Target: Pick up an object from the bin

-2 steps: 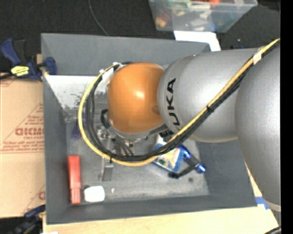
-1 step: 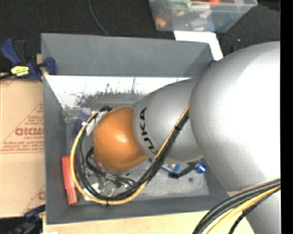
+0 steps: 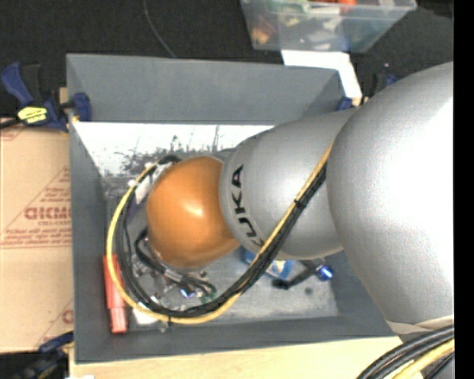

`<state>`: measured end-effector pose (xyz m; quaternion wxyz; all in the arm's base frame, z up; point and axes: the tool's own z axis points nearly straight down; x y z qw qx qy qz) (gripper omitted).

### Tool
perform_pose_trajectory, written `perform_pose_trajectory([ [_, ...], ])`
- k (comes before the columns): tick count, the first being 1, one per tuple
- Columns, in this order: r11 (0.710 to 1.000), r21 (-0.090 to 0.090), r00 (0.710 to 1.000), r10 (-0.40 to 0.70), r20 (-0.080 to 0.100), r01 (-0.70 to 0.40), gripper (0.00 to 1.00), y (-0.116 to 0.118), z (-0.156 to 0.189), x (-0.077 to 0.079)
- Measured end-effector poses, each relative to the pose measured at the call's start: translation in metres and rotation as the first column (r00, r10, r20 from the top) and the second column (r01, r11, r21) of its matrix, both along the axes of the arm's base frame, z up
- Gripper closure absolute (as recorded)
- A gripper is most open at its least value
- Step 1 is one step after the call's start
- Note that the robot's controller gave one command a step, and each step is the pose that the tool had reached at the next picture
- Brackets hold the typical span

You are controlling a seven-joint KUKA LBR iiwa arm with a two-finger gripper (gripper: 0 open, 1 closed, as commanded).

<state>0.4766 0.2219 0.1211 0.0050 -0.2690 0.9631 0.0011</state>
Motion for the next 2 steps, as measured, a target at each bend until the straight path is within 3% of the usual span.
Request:
perform_pose_trajectory([
  [1, 0.982, -0.01, 0.982, 0.187, 0.006, -0.187, 0.0, -0.007, -0.021, -0.002],
  [2, 0.983, -0.005, 0.982, 0.186, 0.015, -0.186, 0.0, -0.015, -0.047, 0.002],
])
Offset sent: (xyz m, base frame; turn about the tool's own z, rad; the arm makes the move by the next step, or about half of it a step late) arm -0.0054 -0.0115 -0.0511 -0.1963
